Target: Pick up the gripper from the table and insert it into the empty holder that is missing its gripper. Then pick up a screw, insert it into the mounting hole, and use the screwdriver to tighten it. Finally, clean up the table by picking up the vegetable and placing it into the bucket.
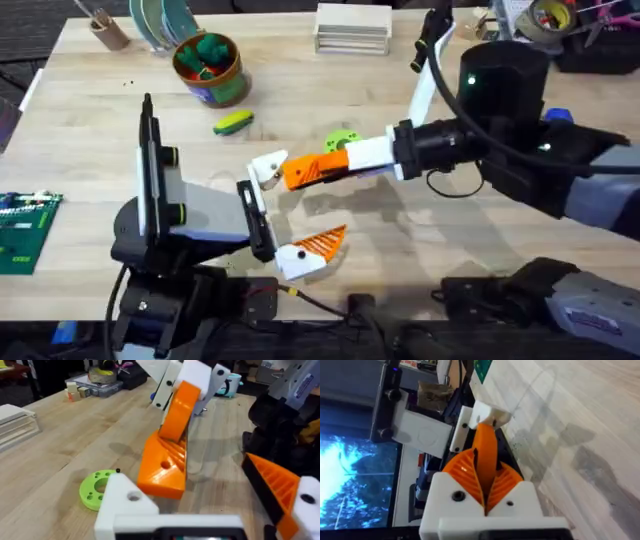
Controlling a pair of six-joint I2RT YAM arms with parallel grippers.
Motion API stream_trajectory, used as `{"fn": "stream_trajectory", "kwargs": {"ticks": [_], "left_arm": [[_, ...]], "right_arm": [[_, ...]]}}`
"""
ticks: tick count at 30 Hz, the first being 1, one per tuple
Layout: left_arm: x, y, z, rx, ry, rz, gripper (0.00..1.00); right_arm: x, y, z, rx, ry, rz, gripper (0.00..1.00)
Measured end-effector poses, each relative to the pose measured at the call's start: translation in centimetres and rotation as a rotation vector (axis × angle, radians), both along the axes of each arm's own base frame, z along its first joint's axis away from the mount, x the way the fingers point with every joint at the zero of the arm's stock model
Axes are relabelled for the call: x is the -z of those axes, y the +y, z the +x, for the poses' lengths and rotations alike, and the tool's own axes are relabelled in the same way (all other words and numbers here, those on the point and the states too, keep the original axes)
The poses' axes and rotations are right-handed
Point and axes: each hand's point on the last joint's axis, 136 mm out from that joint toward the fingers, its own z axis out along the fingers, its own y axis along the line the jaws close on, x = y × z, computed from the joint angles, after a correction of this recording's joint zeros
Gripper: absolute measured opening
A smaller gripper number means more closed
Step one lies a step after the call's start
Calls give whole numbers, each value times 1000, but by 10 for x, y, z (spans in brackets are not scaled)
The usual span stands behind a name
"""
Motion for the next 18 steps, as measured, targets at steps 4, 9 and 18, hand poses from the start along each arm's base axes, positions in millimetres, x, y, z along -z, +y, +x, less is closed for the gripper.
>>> {"fn": "stream_trajectory", "kwargs": {"ticks": [4, 9, 18], "left_arm": [[0, 0, 0, 0, 0, 0, 993], [0, 0, 1, -6, -1, 1, 992], [0, 3, 7, -44, -14, 6, 993]], "right_arm": [[9, 2, 3, 0, 25, -14, 14], [14, 5, 7, -7, 22, -8, 14], [10, 14, 13, -36, -4, 49, 14]]}}
